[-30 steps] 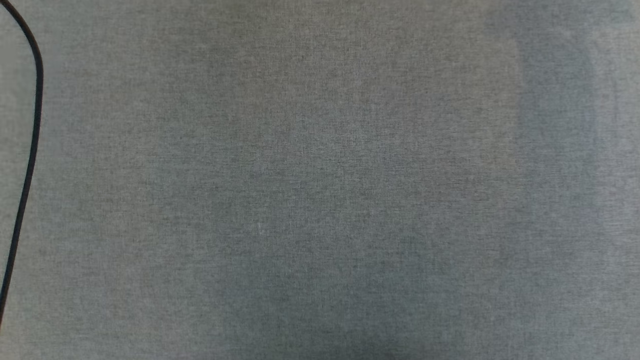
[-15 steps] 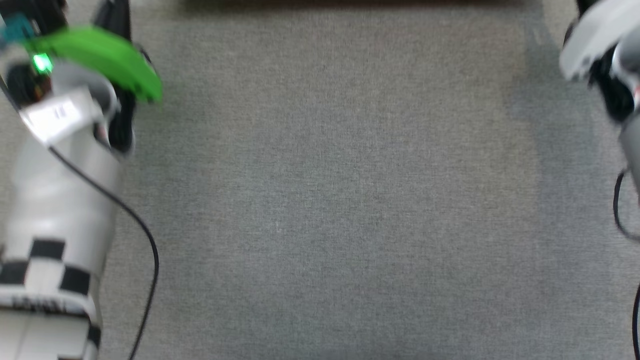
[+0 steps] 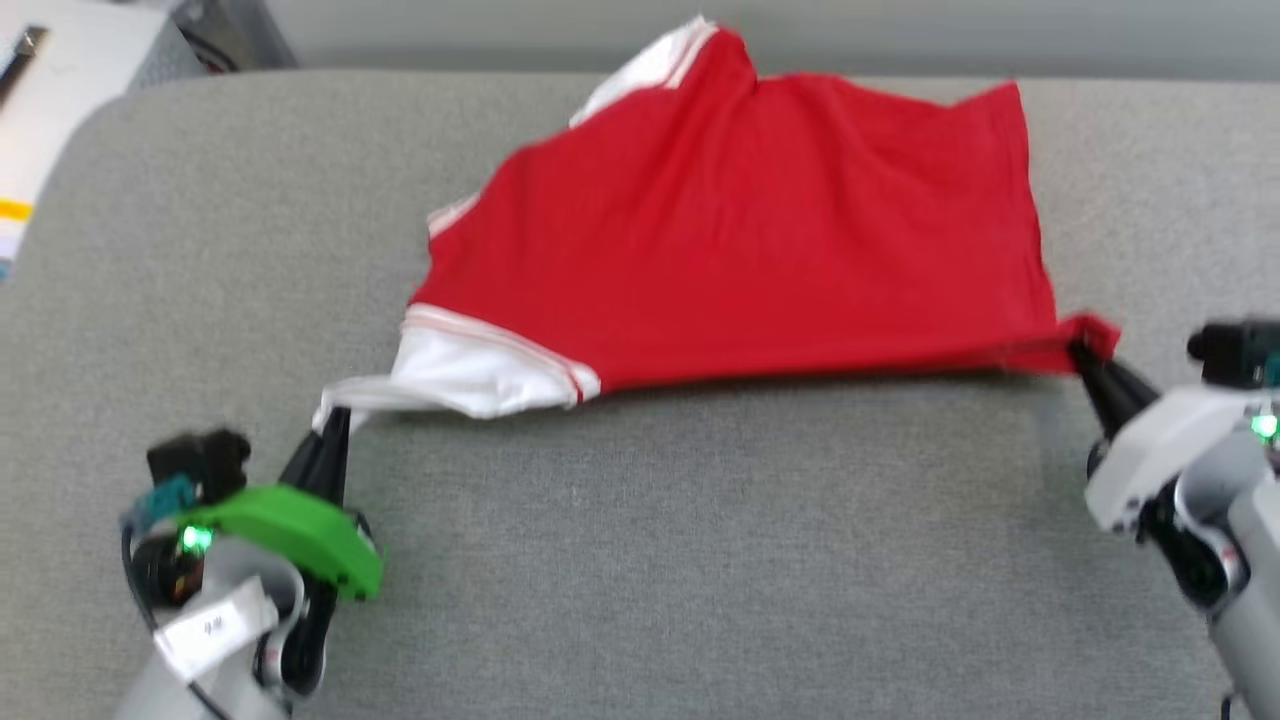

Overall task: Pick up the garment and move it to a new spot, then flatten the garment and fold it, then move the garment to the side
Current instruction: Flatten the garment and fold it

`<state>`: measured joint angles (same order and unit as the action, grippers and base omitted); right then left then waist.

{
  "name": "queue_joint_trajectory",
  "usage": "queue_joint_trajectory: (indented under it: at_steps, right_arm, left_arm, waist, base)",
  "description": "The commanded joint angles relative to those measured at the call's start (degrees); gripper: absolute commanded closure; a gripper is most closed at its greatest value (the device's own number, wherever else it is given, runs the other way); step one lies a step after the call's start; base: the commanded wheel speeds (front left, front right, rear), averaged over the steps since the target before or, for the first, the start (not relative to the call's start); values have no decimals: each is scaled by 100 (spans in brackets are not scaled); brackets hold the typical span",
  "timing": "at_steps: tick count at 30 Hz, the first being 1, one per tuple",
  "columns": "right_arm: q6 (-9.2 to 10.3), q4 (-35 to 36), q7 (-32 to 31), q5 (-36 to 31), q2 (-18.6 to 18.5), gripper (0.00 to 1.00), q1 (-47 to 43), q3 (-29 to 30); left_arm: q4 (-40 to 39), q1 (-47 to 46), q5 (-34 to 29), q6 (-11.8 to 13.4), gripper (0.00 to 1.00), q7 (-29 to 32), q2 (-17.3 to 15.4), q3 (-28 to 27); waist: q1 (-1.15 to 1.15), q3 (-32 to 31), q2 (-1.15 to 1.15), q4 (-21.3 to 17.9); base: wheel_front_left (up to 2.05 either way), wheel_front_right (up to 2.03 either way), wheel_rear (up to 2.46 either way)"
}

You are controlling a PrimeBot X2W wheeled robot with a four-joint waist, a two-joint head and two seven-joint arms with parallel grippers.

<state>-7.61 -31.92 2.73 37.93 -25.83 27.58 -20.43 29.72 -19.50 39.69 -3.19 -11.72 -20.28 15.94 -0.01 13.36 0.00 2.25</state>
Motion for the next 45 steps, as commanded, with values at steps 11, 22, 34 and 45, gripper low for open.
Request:
queue_joint_trajectory:
  at_steps: [11, 22, 34, 45]
  right_arm:
    - [12, 1770, -780, -617, 392, 100, -2584, 1223]
    - [12, 3556, -1794, -1318, 1352, 100, -4421, 2208]
    - [12, 3789, -2175, -1630, 1307, 100, -3560, 2233]
    - [12, 2958, -2032, -1577, 1055, 100, -2400, 1724]
  left_arm:
    - [-2385, 2831, 463, 1220, 100, 743, -467, -414]
    - [-3974, 4185, 543, 2076, 100, 1184, -532, -527]
    - [-3666, 2277, 285, 1673, 100, 1284, -426, -147]
    - [-1938, 744, 238, 1070, 100, 1167, -106, 178]
  waist:
    - [1, -1209, 0, -161]
    - [1, -1310, 0, -115]
    - [1, -683, 0, -147]
    - [1, 30, 0, -223]
  base:
    - [0, 0, 0]
    - [0, 0, 0]
    - [0, 0, 0]
    - [0, 0, 0]
